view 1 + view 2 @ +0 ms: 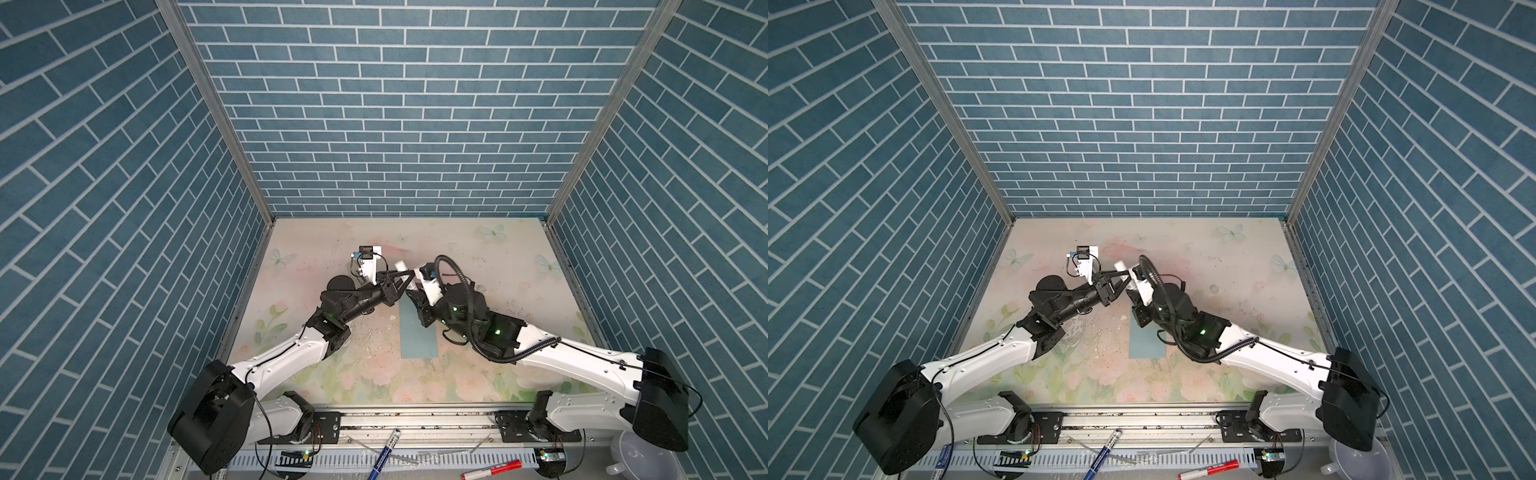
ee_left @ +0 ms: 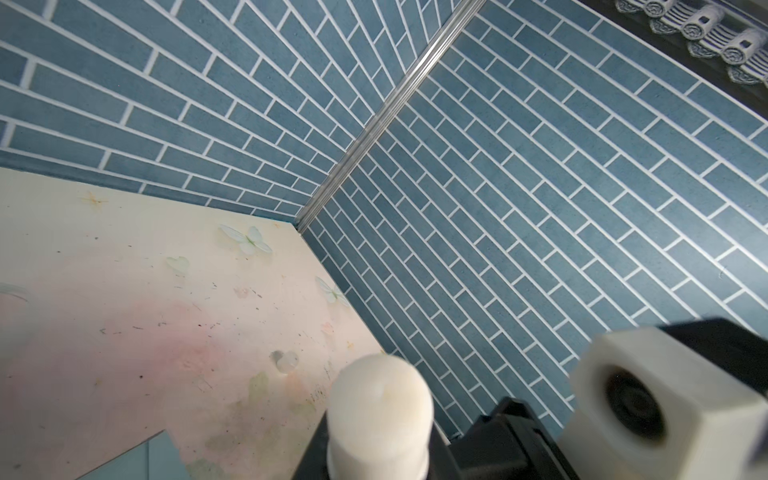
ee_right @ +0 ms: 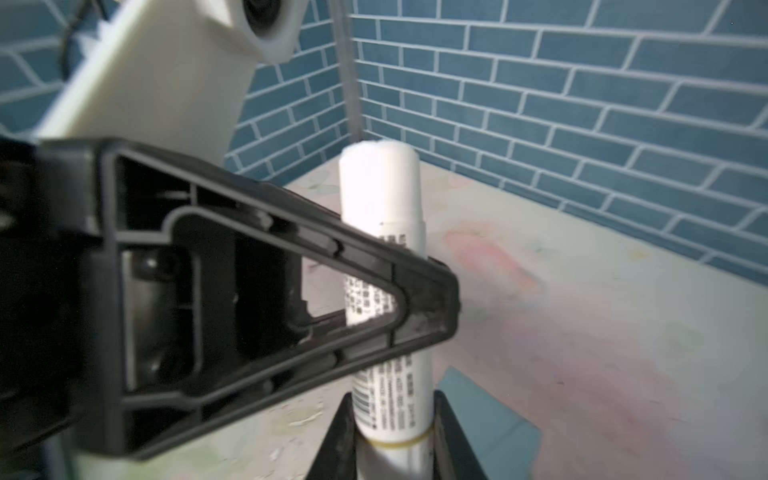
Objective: Place the letter into the envelope and seal it
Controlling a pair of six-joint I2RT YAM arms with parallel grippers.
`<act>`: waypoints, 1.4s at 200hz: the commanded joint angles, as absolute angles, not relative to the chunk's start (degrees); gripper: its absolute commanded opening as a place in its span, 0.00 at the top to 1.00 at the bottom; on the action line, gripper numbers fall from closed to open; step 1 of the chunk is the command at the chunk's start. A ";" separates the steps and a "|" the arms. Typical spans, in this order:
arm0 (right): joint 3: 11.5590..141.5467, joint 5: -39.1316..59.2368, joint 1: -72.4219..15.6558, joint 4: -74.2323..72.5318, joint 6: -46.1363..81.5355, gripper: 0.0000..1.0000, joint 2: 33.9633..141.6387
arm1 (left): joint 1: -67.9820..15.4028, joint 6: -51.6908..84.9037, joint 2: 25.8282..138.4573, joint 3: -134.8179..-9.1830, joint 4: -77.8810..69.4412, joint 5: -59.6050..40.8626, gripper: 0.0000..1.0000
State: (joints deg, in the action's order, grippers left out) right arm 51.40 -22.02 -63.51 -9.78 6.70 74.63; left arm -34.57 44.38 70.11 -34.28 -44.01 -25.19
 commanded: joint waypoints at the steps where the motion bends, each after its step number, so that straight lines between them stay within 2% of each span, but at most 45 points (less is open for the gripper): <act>1: 58.32 -57.03 -67.45 -16.72 -10.74 1.00 82.35 | -35.51 42.85 70.92 -34.74 -42.01 -27.16 1.00; 14: 60.36 -63.42 -69.18 -23.05 -18.57 1.00 87.43 | -35.51 42.93 71.10 -34.77 -42.17 -27.07 1.00; 27: 61.26 -65.22 -70.08 -27.27 -23.55 1.00 90.49 | -35.51 42.86 70.98 -34.56 -42.11 -27.07 1.00; 60: 59.75 -54.44 -69.77 -18.66 -13.21 0.99 85.91 | -35.51 42.10 70.12 -34.45 -41.05 -26.90 1.00; 79: 56.44 -38.43 -67.03 -12.50 -4.60 0.77 79.05 | -35.46 41.81 69.63 -34.36 -40.78 -26.94 1.00; 87: 55.33 -28.38 -64.40 -9.41 0.01 0.64 76.21 | -35.42 41.83 69.37 -34.33 -40.86 -27.06 1.00; 101: 52.40 -10.21 -58.13 -8.03 7.31 0.50 72.04 | -35.42 41.83 69.05 -34.38 -40.95 -27.17 1.00; 120: 47.63 9.77 -51.89 -11.79 12.79 0.35 68.54 | -35.42 42.05 68.73 -34.35 -41.11 -27.45 1.00; 136: 46.43 19.86 -48.88 -12.35 15.14 0.32 67.85 | -35.42 42.44 68.64 -34.33 -41.65 -27.76 1.00; 165: 44.77 30.21 -45.28 -14.00 18.19 0.32 68.19 | -35.42 42.74 68.52 -34.51 -42.06 -28.45 1.00; 220: 42.62 35.80 -42.33 -19.91 21.57 0.42 69.46 | -35.42 43.32 68.62 -34.72 -42.62 -28.91 1.00; 255: 42.46 36.65 -42.00 -21.90 22.66 0.52 70.99 | -35.42 43.49 68.73 -34.80 -42.81 -29.00 1.00; 280: 42.80 36.91 -41.92 -22.41 23.01 0.67 71.76 | -35.42 43.54 68.90 -34.80 -42.90 -29.10 1.00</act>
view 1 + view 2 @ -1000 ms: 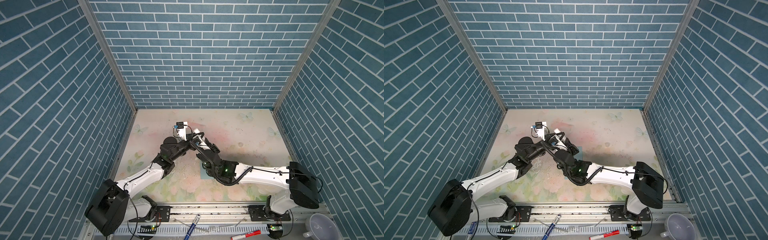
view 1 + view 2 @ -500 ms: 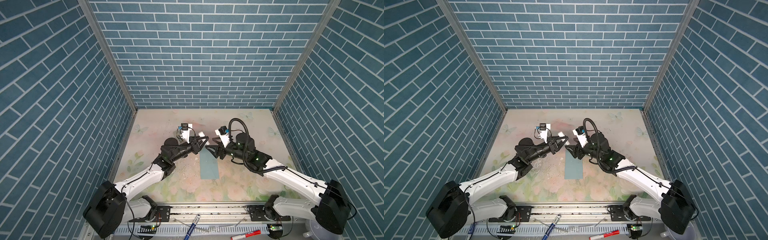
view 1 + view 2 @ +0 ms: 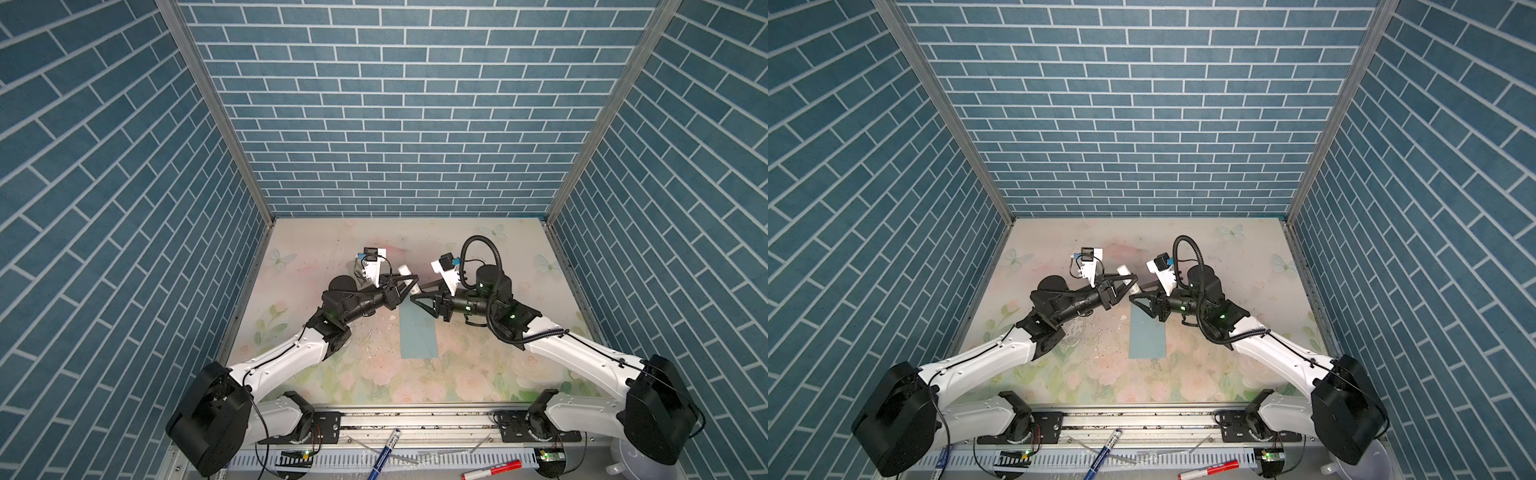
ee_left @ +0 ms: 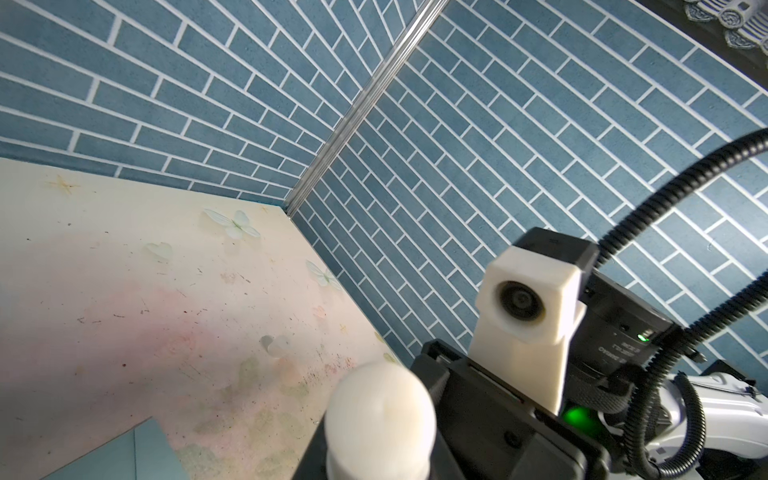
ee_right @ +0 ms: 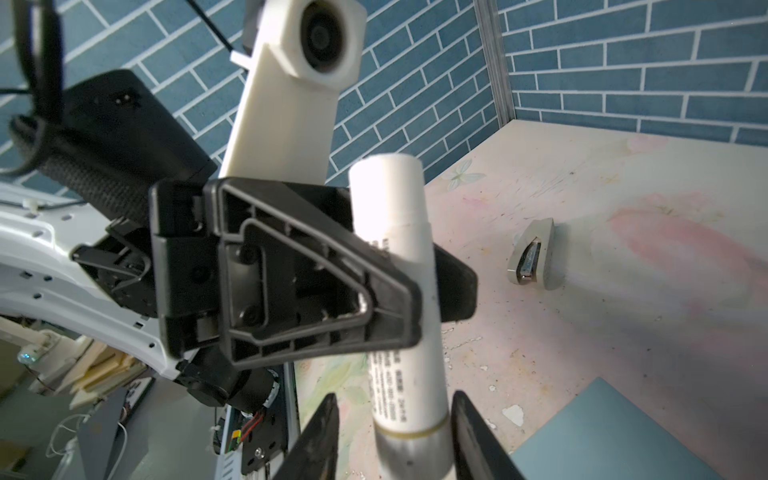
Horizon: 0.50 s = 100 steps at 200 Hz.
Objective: Place the letter into the envelope and seal it
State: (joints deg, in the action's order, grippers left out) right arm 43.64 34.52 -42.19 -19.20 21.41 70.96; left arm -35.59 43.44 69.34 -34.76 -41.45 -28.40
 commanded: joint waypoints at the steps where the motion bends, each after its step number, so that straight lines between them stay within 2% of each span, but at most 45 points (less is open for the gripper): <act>1: 42.76 36.96 -41.92 -22.45 23.02 0.67 71.78 | -35.42 43.57 68.86 -34.80 -42.85 -29.09 1.00; 25: 42.81 36.58 -41.92 -22.69 23.37 0.85 72.11 | -35.42 43.58 68.91 -34.77 -42.89 -29.10 1.00; 59: 43.34 32.40 -41.92 -21.68 23.51 1.00 71.69 | -35.42 43.36 69.37 -34.72 -42.98 -28.92 1.00; 83: 43.49 21.90 -42.15 -19.08 21.87 1.00 70.55 | -35.43 42.97 69.56 -34.67 -42.26 -28.41 1.00; 100: 45.38 6.91 -44.74 -13.36 17.34 1.00 69.88 | -35.42 42.47 69.80 -34.71 -41.69 -28.00 1.00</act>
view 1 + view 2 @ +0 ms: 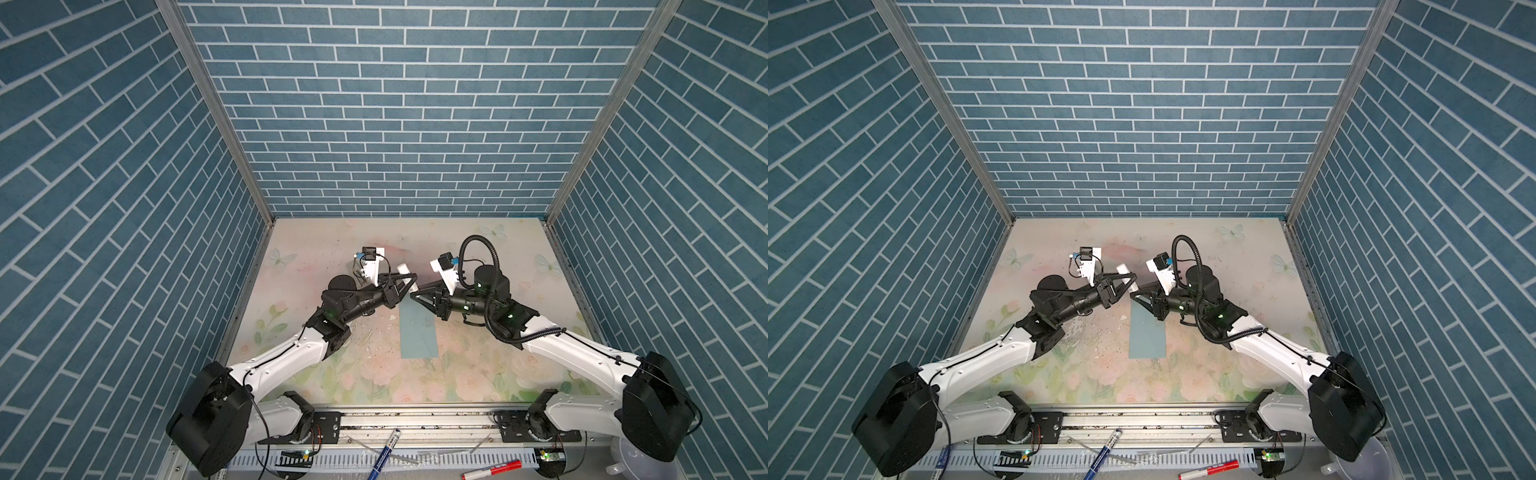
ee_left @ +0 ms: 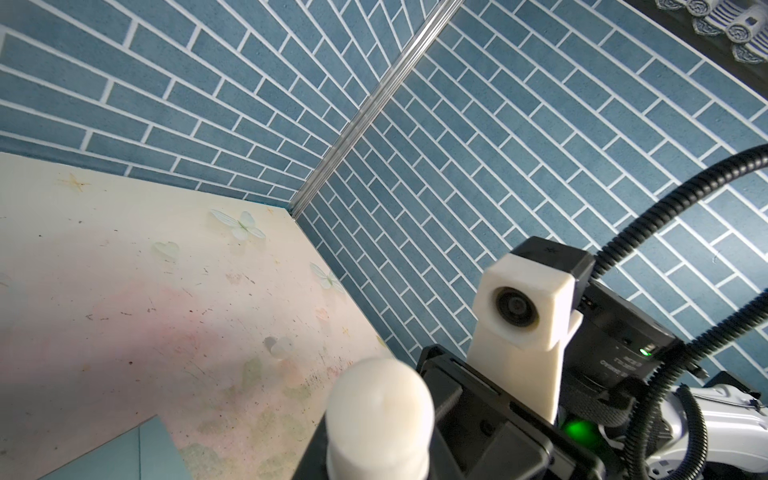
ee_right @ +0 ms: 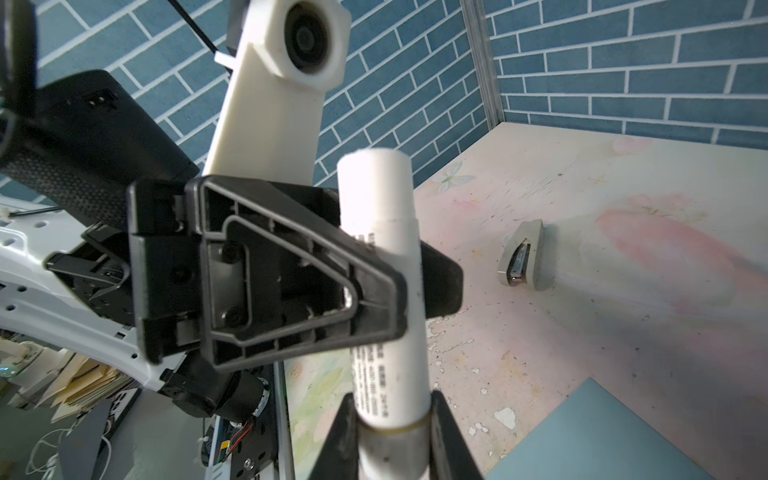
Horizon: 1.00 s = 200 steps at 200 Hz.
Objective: Place the letter into the envelope and seal it
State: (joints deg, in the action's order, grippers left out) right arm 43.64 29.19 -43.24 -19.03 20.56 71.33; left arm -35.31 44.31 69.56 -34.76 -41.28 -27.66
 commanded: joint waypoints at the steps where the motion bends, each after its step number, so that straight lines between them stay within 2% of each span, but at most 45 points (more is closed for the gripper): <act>1: 45.54 6.13 -45.00 -12.96 16.98 1.00 69.88 | -35.42 42.46 69.84 -34.71 -41.63 -27.97 1.00; 25: 48.91 -27.82 -55.12 -10.41 4.93 1.00 72.31 | -35.42 42.36 70.31 -34.87 -41.22 -27.61 1.00; 44: 51.65 -47.98 -60.65 -14.39 -4.29 1.00 77.73 | -35.42 42.39 70.85 -34.96 -41.38 -27.60 1.00; 65: 54.52 -60.12 -63.90 -21.12 -14.28 1.00 84.45 | -35.42 42.41 71.27 -35.08 -41.41 -27.73 1.00; 84: 55.41 -62.76 -65.01 -25.28 -18.65 1.00 87.98 | -35.42 42.40 71.43 -35.15 -41.57 -27.69 1.00; 97: 54.79 -60.97 -65.08 -25.65 -17.65 1.00 87.77 | -35.42 42.36 71.42 -35.12 -41.50 -27.69 1.00; 112: 53.52 -54.21 -64.85 -22.28 -13.16 0.98 85.27 | -35.42 42.23 71.28 -35.07 -41.41 -27.77 1.00; 127: 52.03 -41.18 -63.07 -14.84 -6.54 0.77 80.54 | -35.42 42.17 71.07 -35.09 -41.40 -27.77 1.00; 141: 50.22 -23.48 -58.54 -9.79 1.11 0.57 75.72 | -35.42 42.12 70.86 -35.16 -41.47 -28.03 1.00; 149: 48.54 -13.88 -55.37 -9.63 5.00 0.50 73.39 | -35.42 42.25 70.69 -35.24 -41.65 -28.12 1.00; 171: 44.26 7.13 -48.46 -11.81 10.80 0.49 69.87 | -35.42 42.33 70.52 -35.42 -41.83 -28.55 1.00; 200: 42.64 19.43 -45.05 -13.09 13.55 0.49 69.52 | -35.42 42.46 70.37 -35.56 -42.09 -29.01 1.00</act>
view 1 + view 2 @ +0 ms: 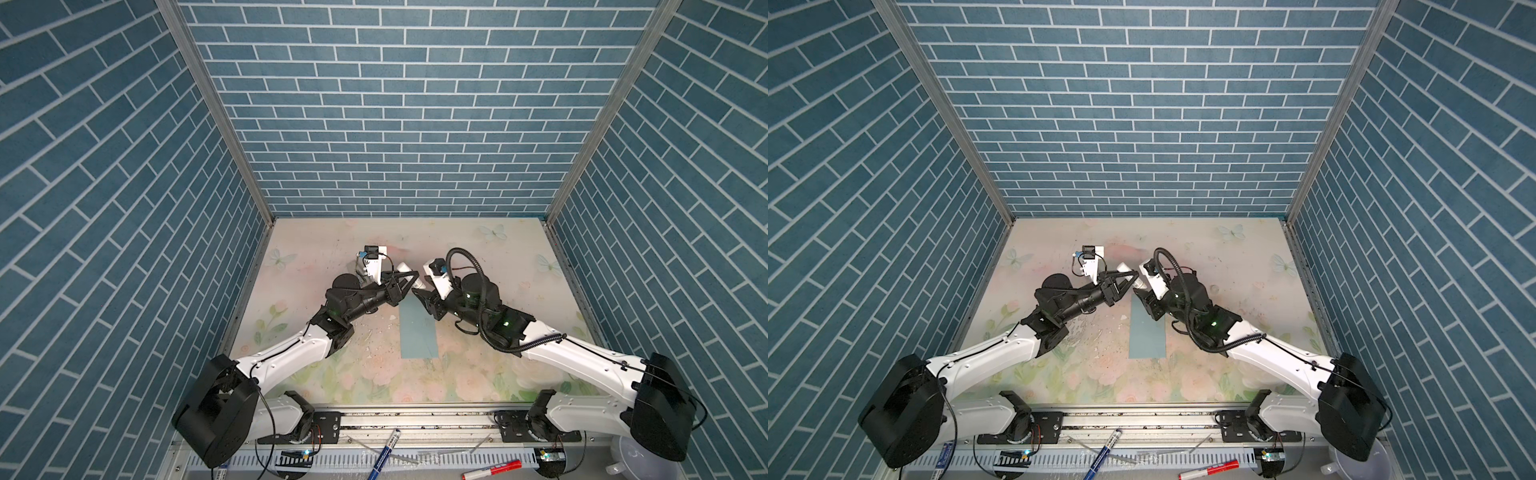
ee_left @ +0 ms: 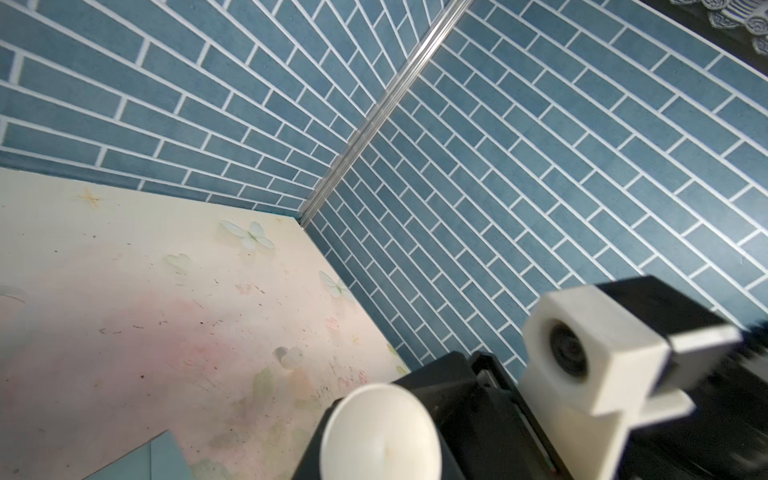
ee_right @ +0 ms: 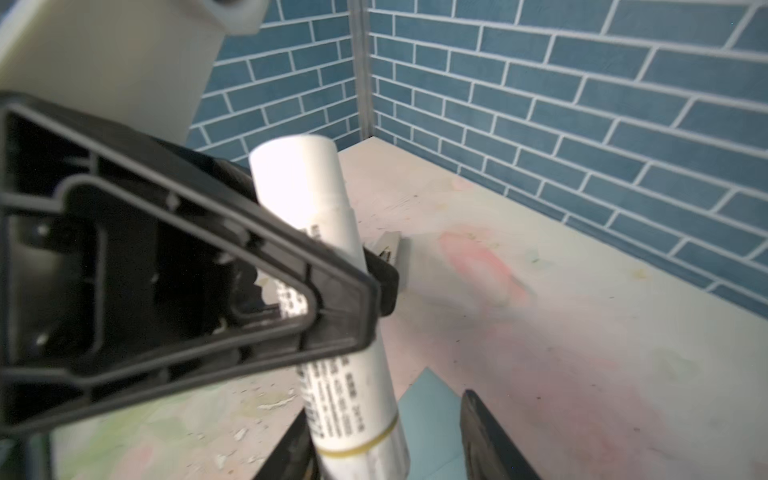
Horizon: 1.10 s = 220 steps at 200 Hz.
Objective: Place the letter into the envelope and seal it
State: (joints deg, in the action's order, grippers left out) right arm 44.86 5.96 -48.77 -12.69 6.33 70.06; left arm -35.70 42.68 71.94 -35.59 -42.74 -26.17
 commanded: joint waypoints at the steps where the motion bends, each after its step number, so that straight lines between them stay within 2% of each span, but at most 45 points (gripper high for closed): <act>1: 42.59 19.65 -45.02 -13.18 13.63 0.49 69.56 | -35.42 42.50 70.34 -35.54 -42.09 -29.01 1.00; 50: 42.27 23.88 -43.42 -15.38 14.86 0.59 70.49 | -35.42 42.45 70.26 -35.65 -41.77 -29.62 1.00; 113: 42.53 23.99 -43.08 -15.43 14.27 0.59 70.49 | -35.42 42.61 71.10 -36.60 -41.00 -31.27 1.00; 177: 43.15 24.94 -43.07 -14.63 13.70 0.69 70.31 | -35.42 43.01 72.13 -37.09 -40.73 -32.25 1.00; 220: 43.24 25.40 -43.07 -14.46 13.54 0.69 70.06 | -35.55 43.68 73.06 -37.35 -40.71 -33.02 1.00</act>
